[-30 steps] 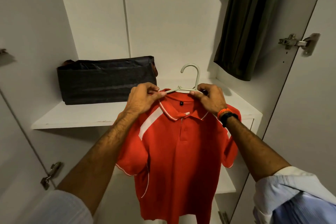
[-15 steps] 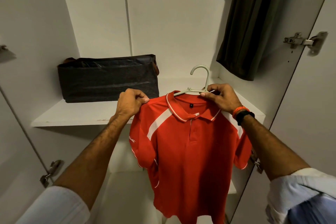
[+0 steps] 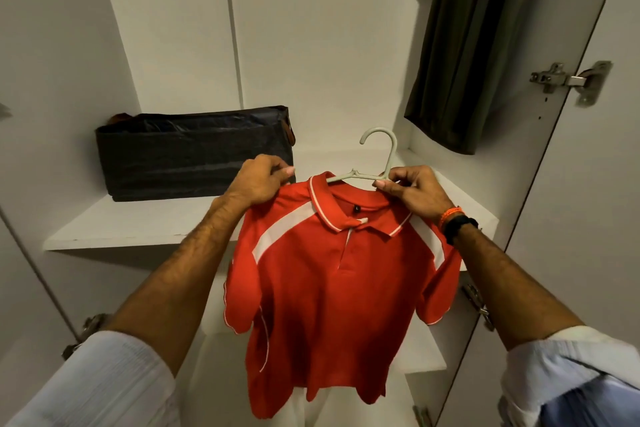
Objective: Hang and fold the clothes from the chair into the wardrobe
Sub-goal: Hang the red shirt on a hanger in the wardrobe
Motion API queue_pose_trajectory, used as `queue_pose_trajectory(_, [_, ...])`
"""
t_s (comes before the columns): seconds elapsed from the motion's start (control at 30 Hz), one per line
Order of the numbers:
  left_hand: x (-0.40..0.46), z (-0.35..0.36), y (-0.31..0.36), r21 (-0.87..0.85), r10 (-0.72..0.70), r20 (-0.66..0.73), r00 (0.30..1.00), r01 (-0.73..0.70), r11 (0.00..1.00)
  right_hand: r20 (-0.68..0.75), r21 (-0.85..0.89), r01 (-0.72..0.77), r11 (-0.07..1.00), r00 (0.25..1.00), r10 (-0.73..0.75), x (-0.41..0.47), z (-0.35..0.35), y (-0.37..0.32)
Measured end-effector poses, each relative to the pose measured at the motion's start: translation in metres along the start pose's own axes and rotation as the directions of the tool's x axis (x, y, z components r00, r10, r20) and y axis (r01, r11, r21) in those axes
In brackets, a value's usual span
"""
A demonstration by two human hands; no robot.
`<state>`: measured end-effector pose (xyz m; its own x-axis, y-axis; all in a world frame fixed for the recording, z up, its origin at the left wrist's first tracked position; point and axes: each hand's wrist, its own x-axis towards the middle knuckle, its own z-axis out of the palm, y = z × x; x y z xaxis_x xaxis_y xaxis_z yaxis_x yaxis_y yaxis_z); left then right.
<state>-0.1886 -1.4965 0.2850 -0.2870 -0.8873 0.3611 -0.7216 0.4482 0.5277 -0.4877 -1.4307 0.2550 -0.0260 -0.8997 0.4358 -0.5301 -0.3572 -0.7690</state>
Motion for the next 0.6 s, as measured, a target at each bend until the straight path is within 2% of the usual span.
queue_pose_trajectory(0.1, [-0.005,-0.005,0.002,-0.049,0.005,0.192,0.981,0.005,0.999,-0.059,-0.031,-0.042,0.999,0.997,0.040,0.003,0.003,0.003])
queue_pose_trajectory(0.17, [-0.007,-0.004,0.001,-0.053,0.009,0.234,0.972,0.003,0.999,-0.092,-0.088,-0.066,0.994,0.994,0.058,0.004,0.004,-0.001])
queue_pose_trajectory(0.27, [-0.010,-0.001,0.000,-0.022,-0.004,0.222,0.975,0.009,1.000,-0.123,-0.344,-0.022,0.939,0.992,-0.022,0.006,0.004,-0.011])
queue_pose_trajectory(0.3, [-0.011,0.000,0.000,-0.027,-0.004,0.223,0.975,0.010,1.000,-0.118,-0.381,-0.012,0.924,0.992,-0.036,0.007,0.005,-0.013])
queue_pose_trajectory(0.4, [-0.016,0.004,0.004,-0.067,0.027,0.200,0.979,-0.014,0.998,-0.094,-0.313,-0.033,0.949,0.996,0.004,0.008,0.008,-0.014])
queue_pose_trajectory(0.47, [-0.018,0.010,0.009,-0.059,0.065,0.127,0.990,-0.058,0.997,-0.071,-0.264,-0.035,0.964,0.997,0.016,0.007,0.015,-0.016])
queue_pose_trajectory(0.6, [-0.024,0.024,0.013,-0.095,0.042,0.045,0.998,-0.038,0.995,-0.039,-0.279,-0.005,0.960,0.999,-0.006,0.000,0.021,-0.017])
